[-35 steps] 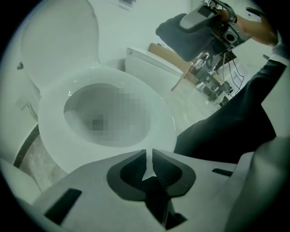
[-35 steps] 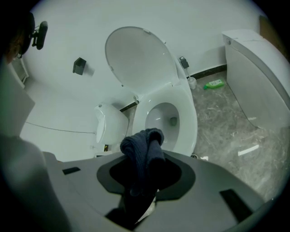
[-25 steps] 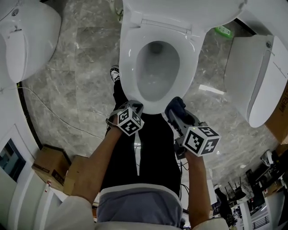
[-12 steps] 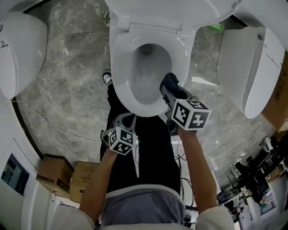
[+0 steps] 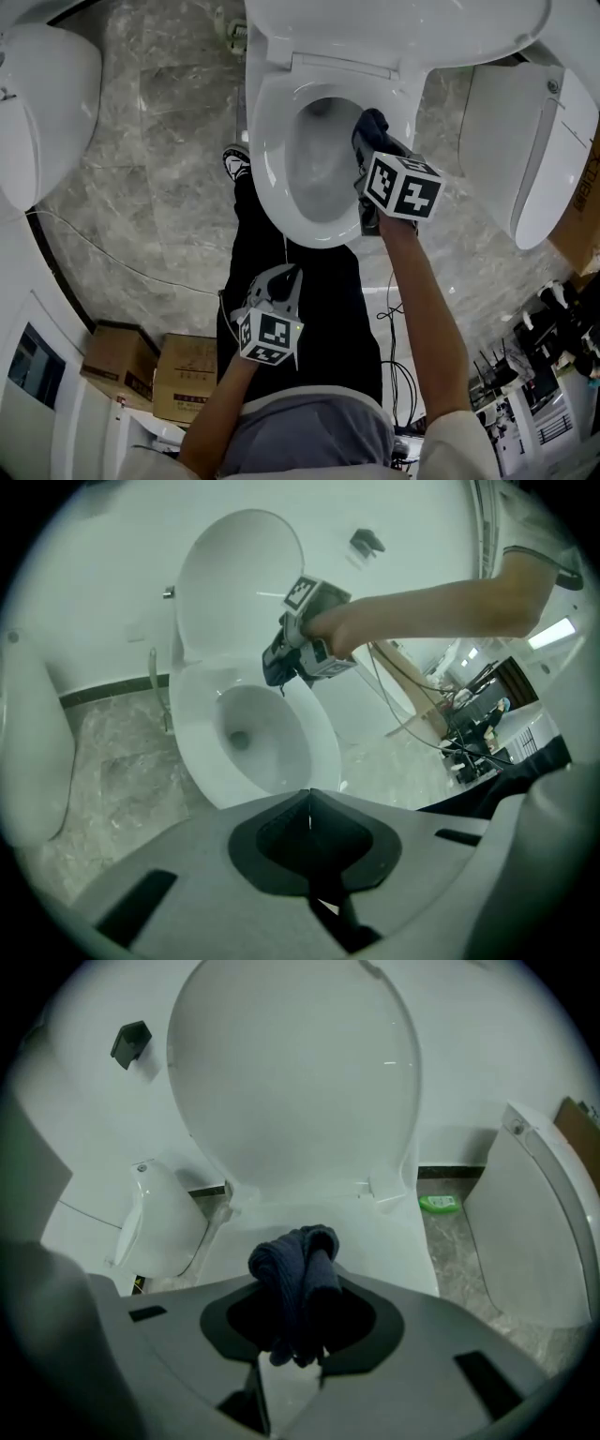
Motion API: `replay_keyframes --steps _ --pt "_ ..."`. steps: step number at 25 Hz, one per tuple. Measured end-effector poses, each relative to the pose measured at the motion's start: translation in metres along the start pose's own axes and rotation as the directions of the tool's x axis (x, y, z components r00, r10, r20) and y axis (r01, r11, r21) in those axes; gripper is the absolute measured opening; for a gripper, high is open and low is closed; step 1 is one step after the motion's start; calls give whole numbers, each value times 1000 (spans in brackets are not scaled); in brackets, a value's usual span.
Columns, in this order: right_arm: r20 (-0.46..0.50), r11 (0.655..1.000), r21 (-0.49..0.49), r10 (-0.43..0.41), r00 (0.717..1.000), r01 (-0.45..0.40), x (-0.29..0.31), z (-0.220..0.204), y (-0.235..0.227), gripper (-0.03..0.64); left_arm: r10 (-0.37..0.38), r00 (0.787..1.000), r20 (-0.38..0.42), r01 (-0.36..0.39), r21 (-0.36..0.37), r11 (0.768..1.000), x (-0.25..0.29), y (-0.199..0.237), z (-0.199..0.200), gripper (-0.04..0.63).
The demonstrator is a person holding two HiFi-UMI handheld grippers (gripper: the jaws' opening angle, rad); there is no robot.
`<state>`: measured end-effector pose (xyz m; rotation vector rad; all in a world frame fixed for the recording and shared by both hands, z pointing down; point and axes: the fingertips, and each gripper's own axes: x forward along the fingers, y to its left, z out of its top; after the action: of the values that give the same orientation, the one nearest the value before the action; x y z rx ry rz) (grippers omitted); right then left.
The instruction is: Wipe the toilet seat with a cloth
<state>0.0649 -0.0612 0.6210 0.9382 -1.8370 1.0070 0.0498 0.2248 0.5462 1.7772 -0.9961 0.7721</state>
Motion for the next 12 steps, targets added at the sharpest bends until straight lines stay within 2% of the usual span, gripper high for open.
replay_keyframes --steps 6,12 --pt "10 991 7 -131 991 131 31 20 -9 106 2 1000 -1 -2 -72 997 -12 11 -7 11" --pt "-4 987 37 -155 988 155 53 26 9 106 16 1000 21 -13 -112 994 -28 36 -8 11"
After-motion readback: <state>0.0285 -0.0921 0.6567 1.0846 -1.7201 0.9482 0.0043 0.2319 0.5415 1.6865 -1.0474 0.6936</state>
